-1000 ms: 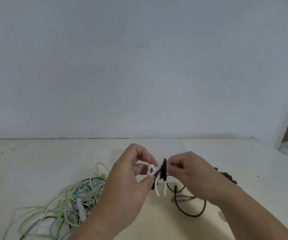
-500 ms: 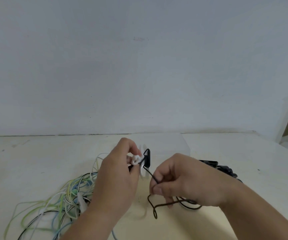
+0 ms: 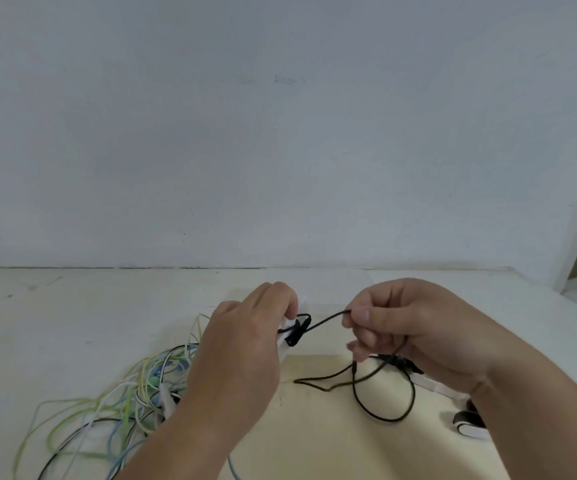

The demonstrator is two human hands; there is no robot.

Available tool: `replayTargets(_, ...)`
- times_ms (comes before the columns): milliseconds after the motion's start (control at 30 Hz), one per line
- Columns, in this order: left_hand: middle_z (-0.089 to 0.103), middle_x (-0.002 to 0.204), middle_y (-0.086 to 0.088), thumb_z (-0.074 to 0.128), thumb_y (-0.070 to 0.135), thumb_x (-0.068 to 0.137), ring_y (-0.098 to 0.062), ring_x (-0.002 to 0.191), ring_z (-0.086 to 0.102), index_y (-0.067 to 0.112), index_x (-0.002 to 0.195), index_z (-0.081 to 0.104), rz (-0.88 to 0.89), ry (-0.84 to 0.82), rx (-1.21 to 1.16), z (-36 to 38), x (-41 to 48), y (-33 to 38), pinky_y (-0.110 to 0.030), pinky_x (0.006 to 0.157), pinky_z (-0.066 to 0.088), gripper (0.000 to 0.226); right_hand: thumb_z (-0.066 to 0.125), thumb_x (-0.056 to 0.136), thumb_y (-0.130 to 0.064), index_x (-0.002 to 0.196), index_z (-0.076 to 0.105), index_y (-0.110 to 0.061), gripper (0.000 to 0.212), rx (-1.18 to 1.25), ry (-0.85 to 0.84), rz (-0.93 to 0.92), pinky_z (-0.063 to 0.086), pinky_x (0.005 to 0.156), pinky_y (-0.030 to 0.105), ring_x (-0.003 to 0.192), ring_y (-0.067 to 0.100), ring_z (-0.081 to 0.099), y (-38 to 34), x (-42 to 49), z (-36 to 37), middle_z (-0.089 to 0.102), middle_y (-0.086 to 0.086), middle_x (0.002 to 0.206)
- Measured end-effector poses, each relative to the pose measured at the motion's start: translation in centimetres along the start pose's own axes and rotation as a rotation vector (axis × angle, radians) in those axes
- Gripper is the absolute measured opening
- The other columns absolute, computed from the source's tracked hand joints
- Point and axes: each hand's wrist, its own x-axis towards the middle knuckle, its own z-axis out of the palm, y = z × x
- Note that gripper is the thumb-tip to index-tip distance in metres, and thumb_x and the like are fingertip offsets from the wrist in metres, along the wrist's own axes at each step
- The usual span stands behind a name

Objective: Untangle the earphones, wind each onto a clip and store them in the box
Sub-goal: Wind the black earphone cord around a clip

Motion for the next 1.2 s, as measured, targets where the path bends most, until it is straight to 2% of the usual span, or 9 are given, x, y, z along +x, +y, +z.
replayTargets(167,0.044,0.072,0.014,0.060,-0.012,0.077,-0.014,0.063,0.043,0.038,0.085,0.036,0.015,-0.073,-0.005,0.3,-0.4,0.0,-0.023,0.059,0.036,0.057,0.063,0.088,-0.010,0.085,0.071,-0.003,0.010,0.161,0.115,0.083,0.056,0.084,0.046,0.055,0.024,0.064,0.1,0.4,0.2,0.059,0.008,0.062)
replayTargets(300,0.057,0.087,0.011,0.055,0.000,0.089,-0.012,0.070,0.053,0.036,0.090,0.046,-0.022,-0.116,-0.230,0.0,-0.8,0.9,-0.032,0.062,0.045,0.037,0.060,0.097,-0.009,0.081,0.072,-0.009,0.020,0.036,0.260,0.007,0.060,0.079,0.041,0.038,0.013,0.033,0.6,0.9,0.6,0.041,0.000,0.053)
replayTargets(467,0.066,0.091,0.010,0.062,-0.004,0.089,-0.005,0.090,0.065,0.033,0.087,0.052,-0.149,-0.103,-0.499,-0.1,-0.7,1.4,-0.019,0.072,0.048,0.039,0.067,0.093,-0.024,0.082,0.075,-0.022,0.015,-0.370,0.404,-0.083,0.059,0.085,0.046,0.044,0.001,0.050,1.6,1.8,0.8,0.049,-0.015,0.046)
replayTargets(567,0.066,0.087,0.006,0.067,-0.013,0.082,-0.017,0.083,0.070,0.035,0.077,0.052,-0.225,0.000,-0.713,-0.3,-0.2,1.2,-0.036,0.077,0.051,0.051,0.065,0.094,-0.028,0.079,0.077,-0.032,0.019,-0.528,0.284,-0.069,0.058,0.077,0.044,0.053,0.015,0.052,2.1,2.2,1.2,0.055,-0.002,0.056)
replayTargets(667,0.065,0.087,0.004,0.065,-0.020,0.080,-0.021,0.080,0.072,0.034,0.074,0.052,-0.285,0.067,-0.820,-0.3,0.0,1.0,-0.029,0.067,0.052,0.055,0.061,0.097,-0.027,0.065,0.069,-0.040,0.035,-0.661,0.068,-0.095,0.038,0.056,0.026,0.053,0.014,0.037,2.5,2.3,2.5,0.043,-0.006,0.054)
replayTargets(800,0.065,0.091,0.009,0.064,-0.014,0.083,-0.015,0.080,0.071,0.034,0.077,0.048,-0.329,0.164,-0.666,0.5,-0.1,0.8,-0.040,0.071,0.056,0.051,0.061,0.096,-0.024,0.082,0.073,-0.034,0.021,-0.702,-0.073,-0.092,0.045,0.063,0.015,0.061,0.001,0.056,2.6,1.8,3.9,0.061,-0.013,0.063)
replayTargets(1000,0.066,0.089,0.017,0.065,0.000,0.086,0.000,0.082,0.065,0.036,0.085,0.047,-0.300,0.213,-0.386,0.9,-0.4,0.2,-0.015,0.062,0.044,0.040,0.059,0.095,-0.010,0.090,0.074,-0.022,0.019,-0.639,-0.199,-0.070,0.051,0.082,0.021,0.075,0.002,0.065,1.2,0.7,3.5,0.076,-0.003,0.084)
replayTargets(1100,0.060,0.075,0.017,0.063,0.006,0.088,-0.005,0.076,0.059,0.035,0.085,0.047,-0.171,0.170,-0.193,0.9,-0.4,0.3,-0.023,0.058,0.045,0.033,0.058,0.095,-0.005,0.091,0.071,-0.013,0.016,-0.518,-0.170,-0.127,0.053,0.082,0.022,0.076,0.009,0.069,0.6,0.4,3.3,0.075,0.004,0.080)
replayTargets(1200,0.054,0.071,0.017,0.063,0.004,0.086,-0.011,0.064,0.053,0.034,0.086,0.045,-0.080,0.099,-0.081,0.8,-0.4,0.3,-0.037,0.054,0.046,0.035,0.056,0.099,-0.011,0.090,0.072,-0.012,0.019,-0.335,-0.032,-0.157,0.055,0.091,0.039,0.064,0.019,0.068,0.4,0.3,2.2,0.067,0.005,0.064)
